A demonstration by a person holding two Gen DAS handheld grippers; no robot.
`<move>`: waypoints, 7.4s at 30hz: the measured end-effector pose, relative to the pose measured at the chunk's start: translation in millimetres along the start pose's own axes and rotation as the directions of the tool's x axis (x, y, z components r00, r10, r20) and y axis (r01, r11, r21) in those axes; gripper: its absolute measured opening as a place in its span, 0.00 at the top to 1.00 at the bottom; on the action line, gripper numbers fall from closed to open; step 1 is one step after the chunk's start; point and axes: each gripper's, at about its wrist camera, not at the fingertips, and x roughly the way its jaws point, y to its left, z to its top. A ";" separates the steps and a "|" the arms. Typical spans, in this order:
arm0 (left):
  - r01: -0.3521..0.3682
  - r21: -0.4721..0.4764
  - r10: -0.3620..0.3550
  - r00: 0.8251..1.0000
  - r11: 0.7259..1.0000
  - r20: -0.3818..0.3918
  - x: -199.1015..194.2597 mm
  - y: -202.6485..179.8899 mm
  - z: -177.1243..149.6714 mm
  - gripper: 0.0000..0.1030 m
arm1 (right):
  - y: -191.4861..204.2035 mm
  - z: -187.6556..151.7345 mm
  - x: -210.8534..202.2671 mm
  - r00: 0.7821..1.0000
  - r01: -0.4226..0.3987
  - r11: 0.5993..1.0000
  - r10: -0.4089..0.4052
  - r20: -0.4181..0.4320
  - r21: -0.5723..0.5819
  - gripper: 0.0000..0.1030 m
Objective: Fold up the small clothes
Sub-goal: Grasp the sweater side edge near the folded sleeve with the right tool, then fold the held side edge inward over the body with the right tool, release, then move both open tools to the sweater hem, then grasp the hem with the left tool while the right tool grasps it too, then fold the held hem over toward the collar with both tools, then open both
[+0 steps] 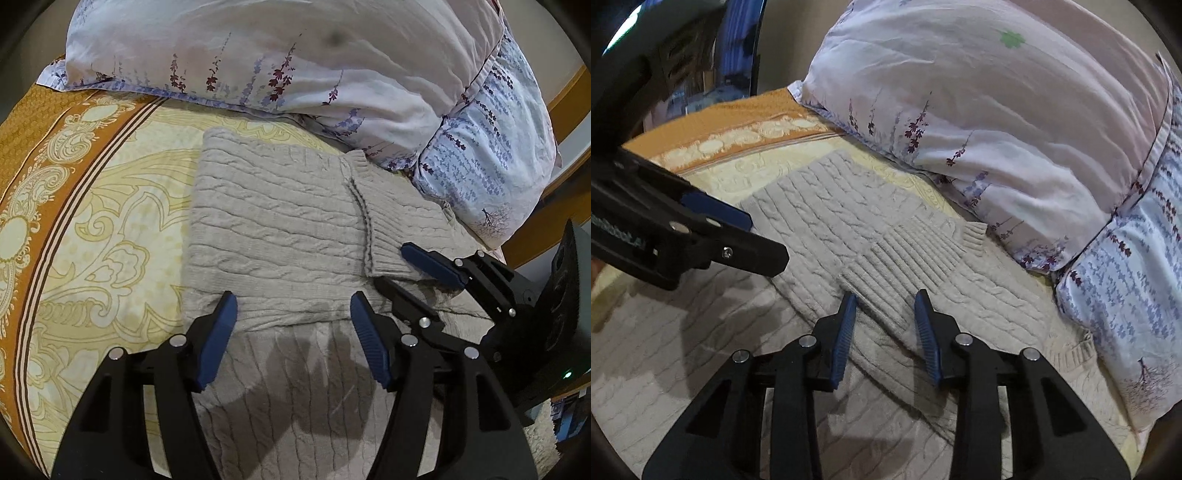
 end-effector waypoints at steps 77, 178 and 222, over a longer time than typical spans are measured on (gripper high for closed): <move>0.049 0.105 -0.043 0.998 0.993 -0.055 2.9 -15.1 -9.3 0.25 | -215.2 -211.2 -68.5 0.999 -0.036 0.336 0.023 0.030 0.941 0.92; 0.186 0.181 -0.227 0.944 0.966 0.242 -93.8 -21.5 -19.3 0.94 | -157.6 -212.9 -250.6 0.885 -0.271 0.615 -0.143 0.443 0.740 0.93; 0.099 0.006 -0.099 0.982 0.995 0.161 45.8 -16.8 95.5 0.45 | -276.9 -200.1 -89.6 0.973 -0.177 0.274 -0.094 0.210 0.945 0.36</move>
